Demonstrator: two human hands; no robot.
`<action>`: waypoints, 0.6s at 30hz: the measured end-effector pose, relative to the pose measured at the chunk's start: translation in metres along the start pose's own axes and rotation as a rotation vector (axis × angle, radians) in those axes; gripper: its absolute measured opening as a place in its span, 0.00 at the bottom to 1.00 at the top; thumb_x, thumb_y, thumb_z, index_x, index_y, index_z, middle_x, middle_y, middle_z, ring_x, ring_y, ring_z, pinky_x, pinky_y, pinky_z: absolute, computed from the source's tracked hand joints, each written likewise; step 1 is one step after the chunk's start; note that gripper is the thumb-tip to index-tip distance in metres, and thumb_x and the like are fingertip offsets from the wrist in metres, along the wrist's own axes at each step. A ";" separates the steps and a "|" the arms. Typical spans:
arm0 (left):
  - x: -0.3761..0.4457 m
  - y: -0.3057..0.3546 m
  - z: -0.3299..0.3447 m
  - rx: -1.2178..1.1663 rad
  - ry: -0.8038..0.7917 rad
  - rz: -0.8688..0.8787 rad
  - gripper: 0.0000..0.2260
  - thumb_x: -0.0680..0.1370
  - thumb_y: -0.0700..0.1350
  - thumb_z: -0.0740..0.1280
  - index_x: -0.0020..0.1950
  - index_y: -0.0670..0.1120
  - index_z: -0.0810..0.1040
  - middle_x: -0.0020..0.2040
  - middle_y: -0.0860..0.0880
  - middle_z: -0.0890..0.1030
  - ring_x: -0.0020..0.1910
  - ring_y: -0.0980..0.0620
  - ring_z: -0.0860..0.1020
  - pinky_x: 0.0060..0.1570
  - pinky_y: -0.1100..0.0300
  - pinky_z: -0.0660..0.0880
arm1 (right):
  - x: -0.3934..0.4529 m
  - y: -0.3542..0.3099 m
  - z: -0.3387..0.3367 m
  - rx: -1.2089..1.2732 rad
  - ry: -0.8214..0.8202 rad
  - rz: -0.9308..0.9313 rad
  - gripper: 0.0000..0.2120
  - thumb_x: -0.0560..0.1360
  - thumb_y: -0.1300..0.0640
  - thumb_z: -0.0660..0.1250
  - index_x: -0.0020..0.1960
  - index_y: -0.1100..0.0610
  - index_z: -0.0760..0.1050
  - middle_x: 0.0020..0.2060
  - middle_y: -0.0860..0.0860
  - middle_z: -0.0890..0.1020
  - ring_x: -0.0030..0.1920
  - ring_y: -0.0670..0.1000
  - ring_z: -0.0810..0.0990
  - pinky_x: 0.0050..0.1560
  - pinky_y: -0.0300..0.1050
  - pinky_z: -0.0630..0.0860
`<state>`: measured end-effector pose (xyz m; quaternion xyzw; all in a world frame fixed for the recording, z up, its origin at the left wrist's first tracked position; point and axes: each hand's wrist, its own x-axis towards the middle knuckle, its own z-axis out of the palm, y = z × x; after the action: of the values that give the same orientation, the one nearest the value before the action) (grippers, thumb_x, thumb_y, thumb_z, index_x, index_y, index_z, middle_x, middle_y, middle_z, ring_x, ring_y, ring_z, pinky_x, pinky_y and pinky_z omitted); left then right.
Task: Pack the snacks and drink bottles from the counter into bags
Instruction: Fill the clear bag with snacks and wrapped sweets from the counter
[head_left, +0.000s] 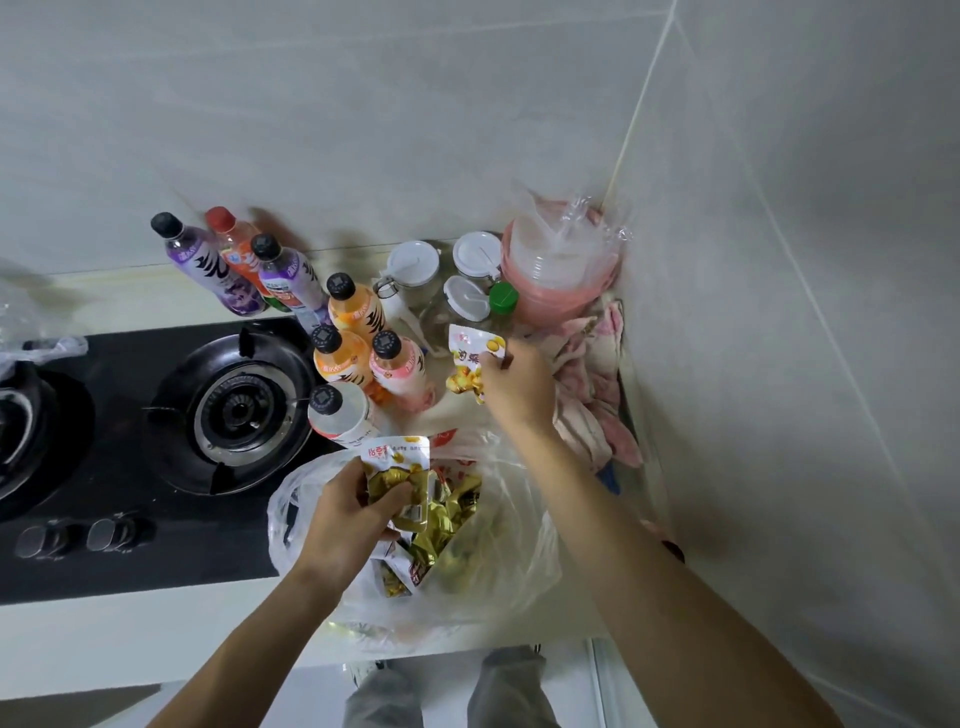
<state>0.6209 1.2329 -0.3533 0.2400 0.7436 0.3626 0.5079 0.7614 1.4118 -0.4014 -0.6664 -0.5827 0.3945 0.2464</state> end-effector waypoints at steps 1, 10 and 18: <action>-0.001 0.000 0.000 0.005 0.004 0.002 0.09 0.79 0.35 0.71 0.58 0.44 0.79 0.48 0.43 0.87 0.41 0.47 0.87 0.31 0.62 0.79 | -0.013 0.002 -0.008 0.019 0.036 -0.006 0.12 0.79 0.55 0.65 0.38 0.57 0.72 0.34 0.51 0.78 0.34 0.51 0.76 0.33 0.47 0.69; -0.009 -0.023 -0.010 0.278 0.042 0.053 0.12 0.74 0.41 0.77 0.53 0.48 0.77 0.44 0.48 0.86 0.38 0.55 0.84 0.32 0.65 0.75 | -0.117 0.029 -0.034 -0.072 -0.172 -0.117 0.13 0.80 0.53 0.65 0.40 0.57 0.69 0.30 0.52 0.73 0.30 0.47 0.69 0.32 0.46 0.65; 0.000 -0.047 -0.014 0.674 0.071 0.062 0.18 0.70 0.50 0.79 0.53 0.48 0.76 0.44 0.50 0.83 0.43 0.49 0.81 0.41 0.54 0.79 | -0.132 0.037 -0.008 -0.444 -0.292 -0.287 0.07 0.79 0.51 0.67 0.49 0.54 0.74 0.36 0.47 0.75 0.40 0.54 0.78 0.37 0.46 0.66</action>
<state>0.6088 1.1995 -0.3875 0.4043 0.8311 0.1198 0.3625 0.7881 1.2768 -0.3946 -0.5511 -0.7721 0.3105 0.0615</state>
